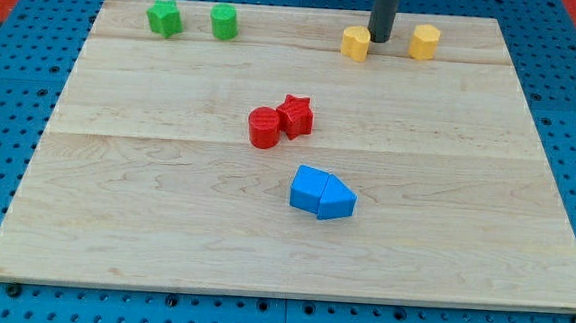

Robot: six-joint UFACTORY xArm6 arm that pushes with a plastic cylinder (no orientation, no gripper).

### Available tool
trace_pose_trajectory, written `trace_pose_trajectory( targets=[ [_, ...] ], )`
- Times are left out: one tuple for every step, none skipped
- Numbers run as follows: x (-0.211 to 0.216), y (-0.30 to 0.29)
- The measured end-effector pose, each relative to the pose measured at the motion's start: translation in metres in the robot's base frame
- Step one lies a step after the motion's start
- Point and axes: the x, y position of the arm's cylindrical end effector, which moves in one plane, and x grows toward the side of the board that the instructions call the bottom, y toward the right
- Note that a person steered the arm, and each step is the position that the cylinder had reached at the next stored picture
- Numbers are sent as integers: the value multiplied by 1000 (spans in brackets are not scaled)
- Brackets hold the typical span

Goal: Nudge the blue triangle up a bit

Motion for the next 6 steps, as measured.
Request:
trace_pose_trajectory(
  targets=[
    [27,-32],
    [76,-2],
    [146,77],
    [242,53],
    [277,1],
    [311,-60]
  ],
)
